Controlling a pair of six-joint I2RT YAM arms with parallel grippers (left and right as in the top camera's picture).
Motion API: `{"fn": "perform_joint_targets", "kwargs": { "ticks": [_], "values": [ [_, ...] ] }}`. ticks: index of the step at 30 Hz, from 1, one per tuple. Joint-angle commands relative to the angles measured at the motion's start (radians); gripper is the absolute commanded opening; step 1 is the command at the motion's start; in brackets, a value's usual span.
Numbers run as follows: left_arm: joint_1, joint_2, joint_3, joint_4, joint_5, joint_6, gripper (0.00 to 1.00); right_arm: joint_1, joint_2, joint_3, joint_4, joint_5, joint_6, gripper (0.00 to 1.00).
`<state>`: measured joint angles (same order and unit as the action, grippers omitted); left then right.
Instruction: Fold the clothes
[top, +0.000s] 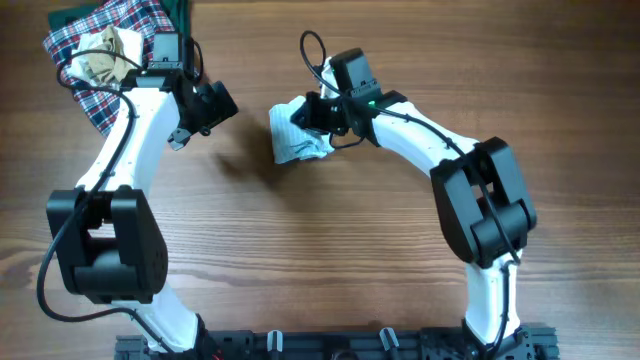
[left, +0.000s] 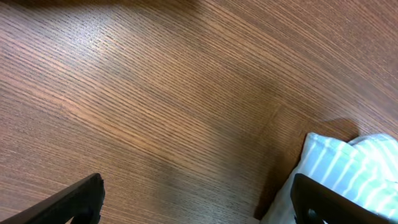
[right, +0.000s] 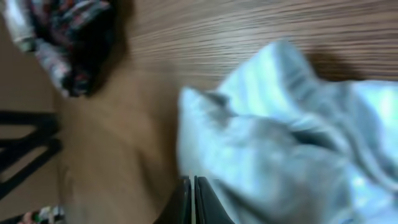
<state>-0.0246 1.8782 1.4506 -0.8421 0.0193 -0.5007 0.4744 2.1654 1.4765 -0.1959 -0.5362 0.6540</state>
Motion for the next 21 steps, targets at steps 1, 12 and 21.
{"fn": "perform_joint_targets", "kwargs": {
  "ticks": [1, 12, 21],
  "values": [
    [0.007, -0.010, 0.006, -0.001, -0.010, -0.013, 0.96, -0.020, 0.047, -0.002, 0.028, 0.046, -0.003, 0.04],
    [0.007, -0.010, 0.006, -0.001, -0.010, -0.013, 0.99, -0.018, 0.159, -0.002, 0.078, 0.029, -0.032, 0.04],
    [0.007, -0.010, 0.006, -0.024, 0.099, -0.013, 1.00, -0.028, -0.085, -0.001, 0.009, 0.153, -0.101, 0.06]
  ]
}}
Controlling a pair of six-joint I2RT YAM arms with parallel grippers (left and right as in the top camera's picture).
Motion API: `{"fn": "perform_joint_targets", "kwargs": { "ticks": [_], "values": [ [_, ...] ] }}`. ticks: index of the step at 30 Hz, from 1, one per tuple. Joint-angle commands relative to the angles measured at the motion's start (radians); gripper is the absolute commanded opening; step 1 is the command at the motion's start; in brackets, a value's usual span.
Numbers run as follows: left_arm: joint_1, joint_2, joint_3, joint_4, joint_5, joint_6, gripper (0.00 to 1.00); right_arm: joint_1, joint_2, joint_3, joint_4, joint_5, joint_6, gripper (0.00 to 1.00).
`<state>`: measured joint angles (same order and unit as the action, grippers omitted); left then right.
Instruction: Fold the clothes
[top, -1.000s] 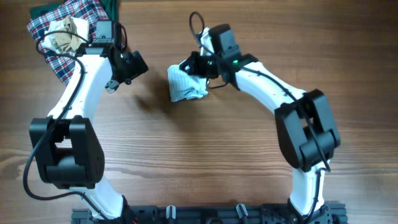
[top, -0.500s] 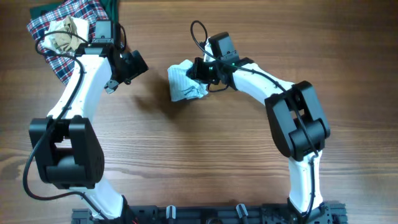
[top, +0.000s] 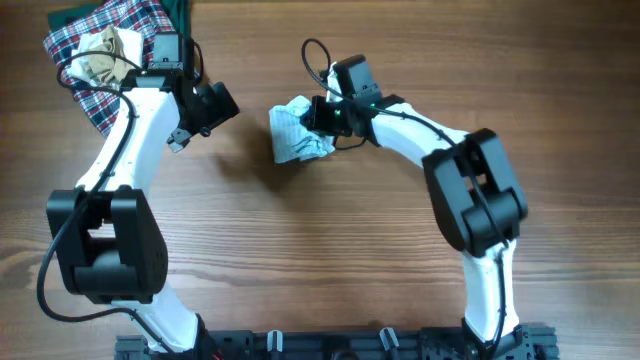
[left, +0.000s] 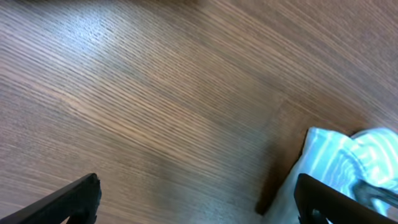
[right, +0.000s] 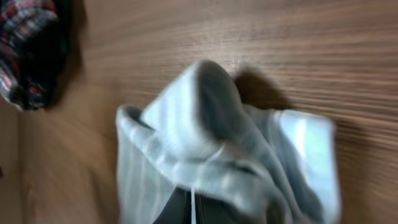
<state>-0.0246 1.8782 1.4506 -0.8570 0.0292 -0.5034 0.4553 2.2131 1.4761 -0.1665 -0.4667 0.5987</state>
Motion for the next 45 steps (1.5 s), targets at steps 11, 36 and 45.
{"fn": "perform_joint_targets", "kwargs": {
  "ticks": [11, 36, 45],
  "values": [
    [-0.090, 0.116, -0.040, 0.027, 0.373, 0.001, 1.00, -0.143, -0.254, -0.001, -0.248, 0.093, -0.100, 1.00],
    [-0.182, 0.336, -0.045, 0.346, 0.577, 0.002, 0.69, -0.357, -0.254, -0.001, -0.490, 0.094, -0.233, 1.00],
    [-0.183, 0.336, -0.045, 0.364, 0.577, 0.051, 0.66, -0.357, -0.254, -0.001, -0.526, 0.093, -0.234, 1.00]
  ]
}}
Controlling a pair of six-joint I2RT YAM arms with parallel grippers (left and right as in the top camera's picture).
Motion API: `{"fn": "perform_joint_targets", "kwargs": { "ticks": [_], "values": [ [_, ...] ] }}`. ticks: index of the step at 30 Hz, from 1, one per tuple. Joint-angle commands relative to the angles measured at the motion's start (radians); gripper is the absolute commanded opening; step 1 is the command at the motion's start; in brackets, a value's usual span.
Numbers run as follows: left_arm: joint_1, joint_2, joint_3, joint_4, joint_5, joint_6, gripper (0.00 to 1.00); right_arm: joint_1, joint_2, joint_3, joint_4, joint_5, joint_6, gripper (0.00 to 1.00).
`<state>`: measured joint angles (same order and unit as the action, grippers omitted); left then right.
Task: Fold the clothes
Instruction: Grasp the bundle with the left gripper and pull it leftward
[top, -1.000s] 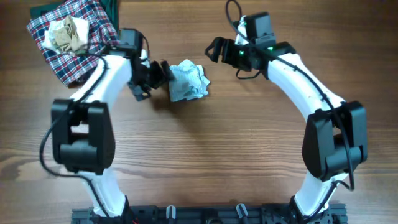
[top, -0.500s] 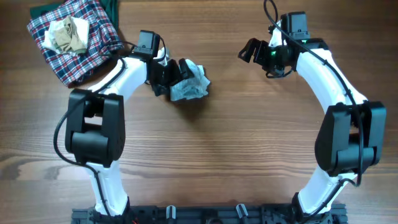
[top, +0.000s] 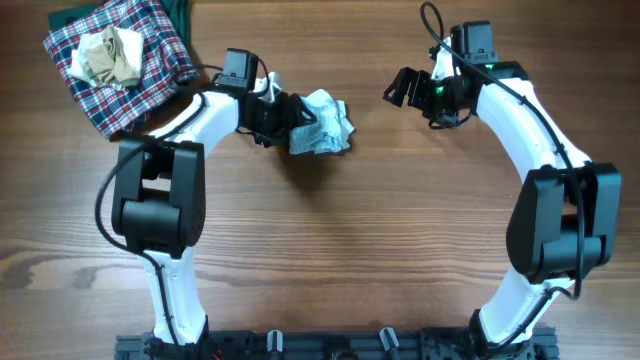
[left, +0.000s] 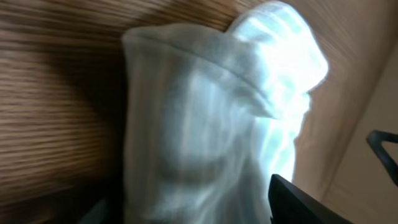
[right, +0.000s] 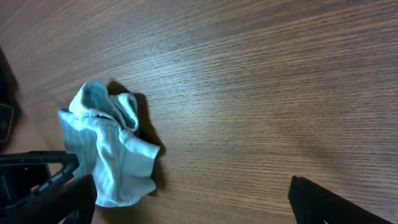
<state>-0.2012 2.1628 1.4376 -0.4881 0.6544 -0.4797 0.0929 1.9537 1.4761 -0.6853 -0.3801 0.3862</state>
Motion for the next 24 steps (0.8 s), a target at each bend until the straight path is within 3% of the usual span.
{"fn": "perform_joint_targets", "kwargs": {
  "ticks": [1, 4, 5, 8, 18, 24],
  "values": [
    [-0.006, 0.052, -0.032, 0.001, -0.048, 0.027, 0.61, 0.005, 0.006, -0.001, -0.008, 0.006, -0.021, 1.00],
    [-0.013, 0.057, -0.032, 0.022, -0.048, 0.027, 0.47, 0.006, 0.006, -0.002, -0.011, -0.008, -0.021, 1.00],
    [-0.016, 0.058, -0.032, 0.025, -0.048, 0.027, 0.32, 0.006, 0.006, -0.003, -0.012, -0.009, -0.021, 1.00],
    [-0.030, 0.060, -0.031, 0.029, -0.048, 0.027, 0.04, 0.006, 0.006, -0.004, -0.019, -0.009, -0.021, 1.00],
    [-0.025, 0.040, -0.029, 0.066, -0.071, 0.032, 0.04, 0.007, 0.006, -0.034, -0.015, -0.008, -0.047, 1.00],
    [-0.025, -0.068, -0.029, 0.066, -0.187, 0.138, 0.04, 0.007, 0.006, -0.084, 0.003, 0.011, -0.047, 1.00]
  ]
}}
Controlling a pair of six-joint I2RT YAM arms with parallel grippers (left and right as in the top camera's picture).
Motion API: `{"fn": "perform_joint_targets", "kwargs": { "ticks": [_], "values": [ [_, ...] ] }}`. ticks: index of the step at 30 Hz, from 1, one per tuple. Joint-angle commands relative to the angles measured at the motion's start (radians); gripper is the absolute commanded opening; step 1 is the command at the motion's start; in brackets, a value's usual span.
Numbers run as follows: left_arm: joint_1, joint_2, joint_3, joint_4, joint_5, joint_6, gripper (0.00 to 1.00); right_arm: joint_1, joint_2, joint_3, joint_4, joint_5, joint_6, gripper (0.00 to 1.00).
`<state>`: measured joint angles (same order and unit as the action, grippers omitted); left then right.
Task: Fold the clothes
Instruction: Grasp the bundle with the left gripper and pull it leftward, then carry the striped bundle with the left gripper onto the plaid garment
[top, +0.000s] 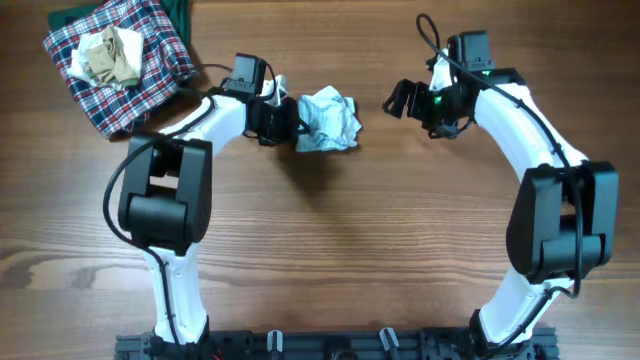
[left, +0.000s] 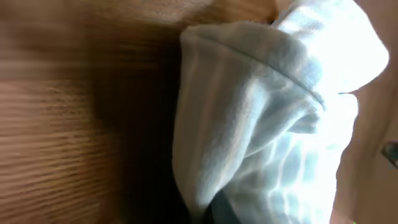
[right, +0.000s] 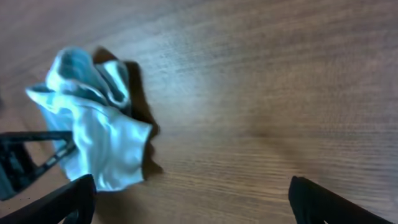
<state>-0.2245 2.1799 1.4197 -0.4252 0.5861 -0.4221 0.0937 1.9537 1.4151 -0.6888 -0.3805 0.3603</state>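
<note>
A crumpled pale blue striped cloth (top: 330, 120) lies on the wooden table (top: 330, 250) at upper centre. My left gripper (top: 290, 125) is at its left edge. In the left wrist view the cloth (left: 273, 112) fills the frame, and the left gripper (left: 221, 213) looks shut on a fold, only a dark sliver of finger showing. My right gripper (top: 402, 100) is open, apart from the cloth on its right. The right wrist view shows the cloth (right: 93, 137) ahead and to the left of the open right gripper (right: 189, 190).
A pile of clothes sits at the far left corner: a red plaid shirt (top: 110, 75), a beige cloth (top: 108, 50) on top and a dark green garment (top: 178, 12) behind. Both arm bases stand at the near edge.
My left gripper, open around the cloth's edge before, is now shut on a fold. The cloth sits slightly further right. The right gripper stays open in nearly the same place.
At first my right gripper was shut on the blue cloth left of centre, with the left gripper open and apart near the clothes pile. Later the right gripper had let go and stood open at the right, the left open at the cloth. Now the left holds it.
</note>
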Motion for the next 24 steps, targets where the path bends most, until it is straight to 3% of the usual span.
{"fn": "perform_joint_targets", "kwargs": {
  "ticks": [1, 4, 8, 14, 24],
  "values": [
    [-0.002, -0.117, -0.011, 0.003, -0.201, 0.079, 0.04, 0.006, 0.006, -0.026, 0.008, 0.013, -0.021, 1.00],
    [0.002, -0.183, -0.011, 0.019, -0.341, 0.132, 0.04, 0.006, 0.006, -0.027, 0.009, 0.016, -0.022, 1.00],
    [0.028, -0.225, -0.011, 0.077, -0.406, 0.158, 0.04, 0.006, 0.006, -0.028, 0.011, 0.016, -0.034, 1.00],
    [0.139, -0.235, -0.011, 0.152, -0.409, 0.162, 0.04, 0.006, 0.006, -0.028, -0.002, 0.017, -0.067, 1.00],
    [0.307, -0.235, -0.008, 0.301, -0.397, 0.266, 0.04, 0.006, 0.006, -0.028, -0.025, 0.022, -0.072, 1.00]
  ]
}}
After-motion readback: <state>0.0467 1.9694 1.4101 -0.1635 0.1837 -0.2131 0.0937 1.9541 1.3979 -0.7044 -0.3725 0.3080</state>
